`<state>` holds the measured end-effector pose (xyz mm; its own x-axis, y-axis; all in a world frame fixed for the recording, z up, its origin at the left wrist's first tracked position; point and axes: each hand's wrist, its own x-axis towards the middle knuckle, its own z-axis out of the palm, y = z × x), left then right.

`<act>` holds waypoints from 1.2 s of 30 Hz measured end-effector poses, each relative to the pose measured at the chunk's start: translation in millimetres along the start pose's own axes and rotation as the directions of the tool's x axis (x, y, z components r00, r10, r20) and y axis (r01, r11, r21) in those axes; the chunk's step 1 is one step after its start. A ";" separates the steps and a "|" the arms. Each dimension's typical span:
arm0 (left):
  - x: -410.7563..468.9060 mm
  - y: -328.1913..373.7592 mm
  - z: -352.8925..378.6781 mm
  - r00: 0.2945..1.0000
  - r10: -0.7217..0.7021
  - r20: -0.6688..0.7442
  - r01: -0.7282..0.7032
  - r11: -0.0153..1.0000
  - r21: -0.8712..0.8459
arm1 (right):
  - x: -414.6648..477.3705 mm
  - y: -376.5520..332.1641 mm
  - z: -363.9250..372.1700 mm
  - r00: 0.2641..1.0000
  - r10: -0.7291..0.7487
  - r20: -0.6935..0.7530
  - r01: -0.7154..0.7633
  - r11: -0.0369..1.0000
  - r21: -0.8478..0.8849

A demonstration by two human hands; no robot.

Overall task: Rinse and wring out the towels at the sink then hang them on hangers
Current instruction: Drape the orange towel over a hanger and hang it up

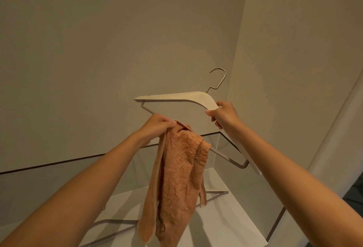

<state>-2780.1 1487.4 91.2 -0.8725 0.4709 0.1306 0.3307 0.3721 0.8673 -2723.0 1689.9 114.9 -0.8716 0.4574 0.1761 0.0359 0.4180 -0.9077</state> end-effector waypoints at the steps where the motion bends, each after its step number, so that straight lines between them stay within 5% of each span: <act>1: 1.7 3.1 0.1 0.997 -0.072 -0.035 0.069 0.994 -0.087 | -1.8 -0.7 -1.2 1.000 -0.011 0.015 0.011 1.000 0.002; 5: 8.0 6.4 -4.5 0.939 -0.307 -0.155 0.219 0.881 -0.419 | -5.5 -5.1 -8.7 0.998 -0.047 0.050 0.046 0.999 0.017; 10: 11.5 6.9 -17.3 0.879 -0.428 -0.209 0.248 0.786 -0.566 | -5.1 -7.0 -17.3 0.997 -0.060 0.057 0.059 0.998 0.026; 19: 21.5 -11.3 -45.1 0.760 -0.297 -0.578 0.192 0.952 -0.237 | -5.4 -5.3 -30.6 0.994 -0.046 0.096 0.040 0.997 0.059; 26: 18.0 -13.0 -48.2 0.640 -0.327 -0.695 0.162 0.942 -0.293 | -7.1 -0.5 -26.5 0.992 -0.021 0.122 0.007 0.993 0.115; 33: 11.4 -22.7 -53.1 0.718 -0.351 -0.600 0.220 0.933 -0.284 | -8.9 1.6 -28.9 0.992 -0.015 0.123 0.003 0.995 0.096; 36: 8.1 -21.0 -53.2 0.692 -0.359 -0.626 0.265 0.933 -0.242 | -10.1 2.8 -30.6 0.990 -0.012 0.137 0.002 0.997 0.075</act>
<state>-2813.2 1440.8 99.7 -0.9478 -0.3087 0.0800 -0.0095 0.2782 0.9605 -2699.2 1710.5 122.2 -0.9309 0.3401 0.1332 -0.0025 0.3587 -0.9335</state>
